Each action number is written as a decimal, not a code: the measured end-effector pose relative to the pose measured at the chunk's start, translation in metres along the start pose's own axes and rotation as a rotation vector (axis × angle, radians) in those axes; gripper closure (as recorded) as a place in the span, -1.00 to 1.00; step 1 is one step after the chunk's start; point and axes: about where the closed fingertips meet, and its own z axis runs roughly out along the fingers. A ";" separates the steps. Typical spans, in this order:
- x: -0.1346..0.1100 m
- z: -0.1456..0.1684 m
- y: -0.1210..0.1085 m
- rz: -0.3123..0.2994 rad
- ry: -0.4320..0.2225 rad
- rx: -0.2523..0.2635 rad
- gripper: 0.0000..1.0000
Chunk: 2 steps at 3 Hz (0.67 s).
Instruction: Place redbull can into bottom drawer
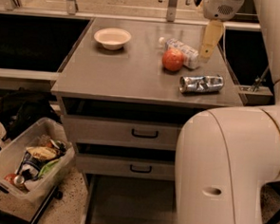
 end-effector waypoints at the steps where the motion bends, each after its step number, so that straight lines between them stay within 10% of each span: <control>1: 0.023 0.001 0.002 0.052 -0.069 0.025 -1.00; 2: 0.047 0.005 0.012 0.095 -0.112 0.021 -1.00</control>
Offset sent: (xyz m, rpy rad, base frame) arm -0.0493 -0.0744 -0.0368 0.1939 0.0413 -0.0775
